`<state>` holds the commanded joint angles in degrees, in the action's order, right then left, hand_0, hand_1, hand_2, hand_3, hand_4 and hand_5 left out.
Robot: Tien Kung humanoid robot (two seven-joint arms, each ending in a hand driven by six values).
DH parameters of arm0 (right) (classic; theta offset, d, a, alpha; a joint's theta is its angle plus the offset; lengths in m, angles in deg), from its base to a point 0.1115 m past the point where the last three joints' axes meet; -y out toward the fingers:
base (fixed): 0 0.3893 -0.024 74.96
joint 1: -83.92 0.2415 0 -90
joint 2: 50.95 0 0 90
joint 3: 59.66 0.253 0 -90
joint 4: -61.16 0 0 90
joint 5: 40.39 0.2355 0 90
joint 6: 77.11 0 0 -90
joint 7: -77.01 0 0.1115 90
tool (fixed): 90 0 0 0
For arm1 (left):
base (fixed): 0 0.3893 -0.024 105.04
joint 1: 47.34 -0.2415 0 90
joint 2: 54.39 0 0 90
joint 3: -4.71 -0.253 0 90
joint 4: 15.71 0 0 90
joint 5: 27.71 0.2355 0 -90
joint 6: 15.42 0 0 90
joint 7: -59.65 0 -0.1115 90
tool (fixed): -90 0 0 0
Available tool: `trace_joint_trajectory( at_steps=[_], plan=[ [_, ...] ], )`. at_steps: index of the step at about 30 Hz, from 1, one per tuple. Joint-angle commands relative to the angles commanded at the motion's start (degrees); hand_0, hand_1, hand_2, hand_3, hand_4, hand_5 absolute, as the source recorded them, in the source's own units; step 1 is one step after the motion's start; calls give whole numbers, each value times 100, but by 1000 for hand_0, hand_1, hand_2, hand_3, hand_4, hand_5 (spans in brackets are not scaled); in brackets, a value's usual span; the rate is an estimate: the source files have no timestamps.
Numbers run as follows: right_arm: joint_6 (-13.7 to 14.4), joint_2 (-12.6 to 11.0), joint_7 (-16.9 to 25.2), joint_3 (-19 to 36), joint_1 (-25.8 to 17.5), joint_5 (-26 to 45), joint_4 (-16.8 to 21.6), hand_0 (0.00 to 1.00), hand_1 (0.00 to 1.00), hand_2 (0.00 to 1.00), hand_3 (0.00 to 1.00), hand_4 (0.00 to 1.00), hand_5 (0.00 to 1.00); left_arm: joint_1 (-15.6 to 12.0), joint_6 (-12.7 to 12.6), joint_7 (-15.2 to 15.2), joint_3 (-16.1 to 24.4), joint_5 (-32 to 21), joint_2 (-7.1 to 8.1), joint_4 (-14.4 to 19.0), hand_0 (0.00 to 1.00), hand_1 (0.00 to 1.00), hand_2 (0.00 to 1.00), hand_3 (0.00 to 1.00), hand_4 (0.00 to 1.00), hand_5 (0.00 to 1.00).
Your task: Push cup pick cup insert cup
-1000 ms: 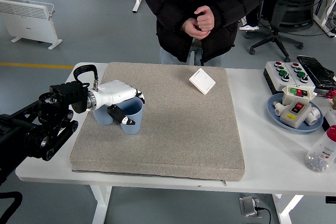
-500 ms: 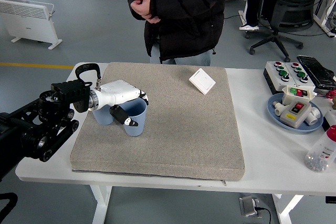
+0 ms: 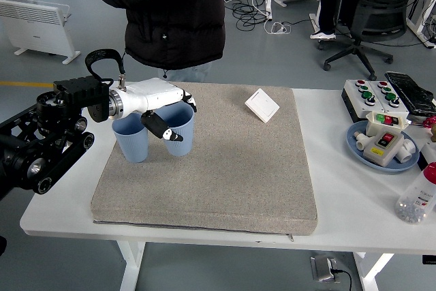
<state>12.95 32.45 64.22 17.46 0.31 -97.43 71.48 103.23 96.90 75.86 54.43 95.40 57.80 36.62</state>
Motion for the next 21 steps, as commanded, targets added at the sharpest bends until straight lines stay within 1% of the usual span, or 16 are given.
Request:
trace_joint_trajectory(
  at_steps=[1,4,9,10,12,14,16,21],
  plan=[
    [1,-4,2,-3,-6,14,0,782,695,720,583,149,530,51,47,-47,54,37,69,17,485,533,609,566,348,2],
    [1,-10,0,1,-18,22,0,782,695,720,583,149,529,170,105,-91,187,80,208,-14,499,546,613,578,362,2],
    [3,-11,-11,-6,-36,12,0,782,694,719,583,149,529,288,161,-120,362,144,329,-225,511,552,619,585,362,2],
    [3,-12,-11,-7,-37,13,0,782,694,719,583,149,529,293,167,-124,373,150,335,-243,511,552,619,585,362,2],
    [6,-10,-14,-5,-46,20,0,782,694,719,583,149,529,306,270,-196,463,209,344,-412,511,552,619,585,362,2],
    [7,-10,-15,-4,-48,20,0,782,694,719,583,149,529,304,293,-211,501,240,341,-485,511,552,619,585,362,2],
    [7,-7,-17,-6,-47,17,0,781,695,719,583,149,529,288,303,-215,593,333,323,-638,514,553,620,591,369,2],
    [6,-7,-15,-14,-46,28,0,781,695,718,583,148,527,264,328,-225,664,388,319,-759,515,555,621,594,372,2]
  ],
)
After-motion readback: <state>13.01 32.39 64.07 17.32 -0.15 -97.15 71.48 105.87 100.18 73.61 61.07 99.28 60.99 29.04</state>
